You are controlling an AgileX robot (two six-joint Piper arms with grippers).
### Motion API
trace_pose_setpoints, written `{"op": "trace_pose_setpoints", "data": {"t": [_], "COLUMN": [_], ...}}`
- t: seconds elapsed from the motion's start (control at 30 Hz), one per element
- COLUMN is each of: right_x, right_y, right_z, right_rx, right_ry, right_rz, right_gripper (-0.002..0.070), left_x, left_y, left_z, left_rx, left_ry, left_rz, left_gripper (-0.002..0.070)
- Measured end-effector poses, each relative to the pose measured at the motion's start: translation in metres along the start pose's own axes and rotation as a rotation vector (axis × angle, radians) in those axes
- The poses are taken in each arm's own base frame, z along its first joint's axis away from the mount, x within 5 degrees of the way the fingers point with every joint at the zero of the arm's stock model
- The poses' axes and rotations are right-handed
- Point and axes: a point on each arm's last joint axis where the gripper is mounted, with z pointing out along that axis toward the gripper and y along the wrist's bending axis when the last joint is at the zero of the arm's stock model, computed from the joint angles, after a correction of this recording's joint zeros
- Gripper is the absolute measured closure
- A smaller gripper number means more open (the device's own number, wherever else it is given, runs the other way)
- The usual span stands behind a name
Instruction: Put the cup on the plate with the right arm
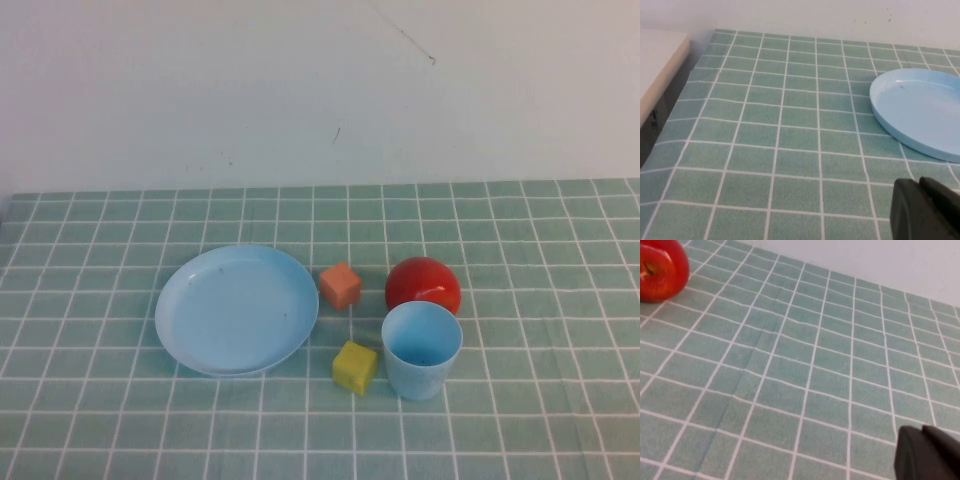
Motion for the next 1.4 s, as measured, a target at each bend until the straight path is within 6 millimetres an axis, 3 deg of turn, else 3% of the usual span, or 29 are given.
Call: {"op": "trace_pose_setpoints", "data": {"t": [0.97,1.2,1.4], "right_x": [-0.001,-0.015,-0.037], "right_y": [-0.001,-0.005,-0.007], "right_z": [0.0,-0.001,-0.008], "right_rx": [0.013,0.065,0.105], "right_ry": [-0.017,-0.171,-0.424], "right_rz": [-0.024,-0.094,-0.12], "right_gripper": [0.0678,0.0678,0.0678], "left_x": [0.0,0.0,0.0], "left_y": [0.0,0.0,0.0], "left_z": [0.0,0.0,0.0], "left_rx": [0.0,0.0,0.0], "left_ry": [0.0,0.0,0.0], "left_rz": [0.0,0.0,0.0], "left_gripper": [0.0678,0.0678,0.0678]}}
